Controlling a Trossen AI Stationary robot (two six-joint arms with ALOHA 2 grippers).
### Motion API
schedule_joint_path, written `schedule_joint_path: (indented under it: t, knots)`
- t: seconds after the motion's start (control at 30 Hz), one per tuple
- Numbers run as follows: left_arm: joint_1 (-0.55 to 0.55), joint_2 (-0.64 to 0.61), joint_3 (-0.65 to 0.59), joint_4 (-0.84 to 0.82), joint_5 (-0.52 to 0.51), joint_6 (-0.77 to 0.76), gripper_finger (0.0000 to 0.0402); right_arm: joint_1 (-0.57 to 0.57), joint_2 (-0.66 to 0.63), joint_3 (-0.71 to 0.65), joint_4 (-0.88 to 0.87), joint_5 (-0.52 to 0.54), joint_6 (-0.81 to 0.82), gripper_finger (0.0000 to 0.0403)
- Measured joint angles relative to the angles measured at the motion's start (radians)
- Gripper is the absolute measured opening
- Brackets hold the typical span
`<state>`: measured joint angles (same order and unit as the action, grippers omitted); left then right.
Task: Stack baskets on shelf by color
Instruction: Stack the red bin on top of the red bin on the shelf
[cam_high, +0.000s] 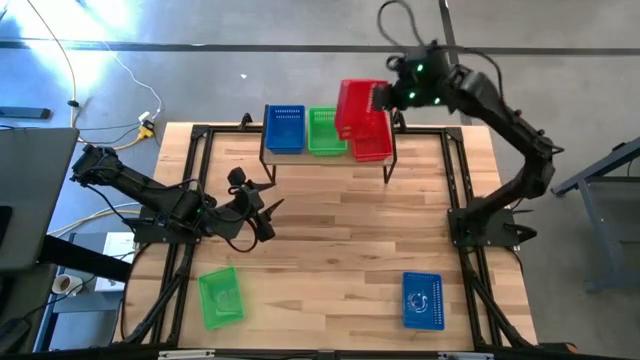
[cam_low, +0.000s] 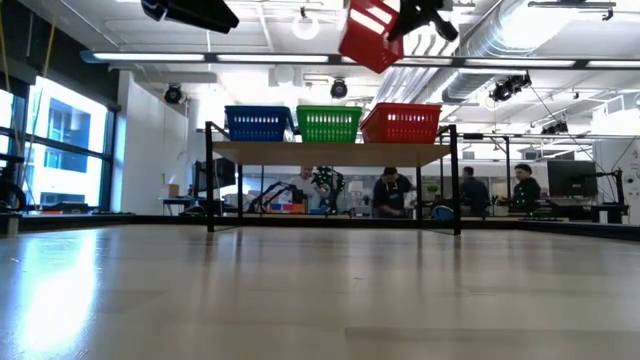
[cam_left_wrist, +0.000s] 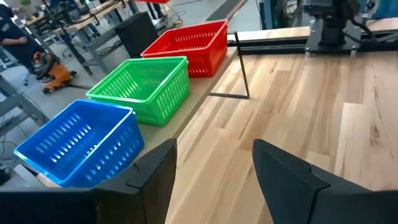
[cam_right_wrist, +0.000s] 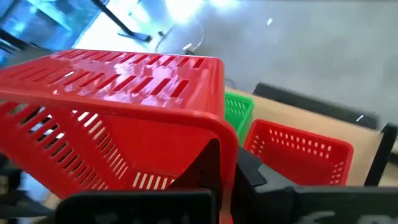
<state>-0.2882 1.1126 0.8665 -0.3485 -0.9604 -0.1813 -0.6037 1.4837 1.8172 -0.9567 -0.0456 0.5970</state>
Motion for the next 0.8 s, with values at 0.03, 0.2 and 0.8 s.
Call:
schedule_joint_path:
  t: [0.03, 0.2, 0.8]
  knots:
    - [0.000, 0.000, 0.000, 0.000, 0.000, -0.002, 0.0200, -0.035, 0.000, 0.000, -0.005, -0.049, 0.008, 0.0000]
    - [0.000, 0.000, 0.000, 0.000, 0.000, -0.002, 0.0200, -0.154, 0.001, 0.000, -0.033, -0.145, 0.016, 0.0000]
    - [0.001, 0.000, -0.002, -0.036, -0.015, -0.020, 0.0200, -0.267, 0.043, 0.001, -0.268, -0.261, 0.035, 0.0000]
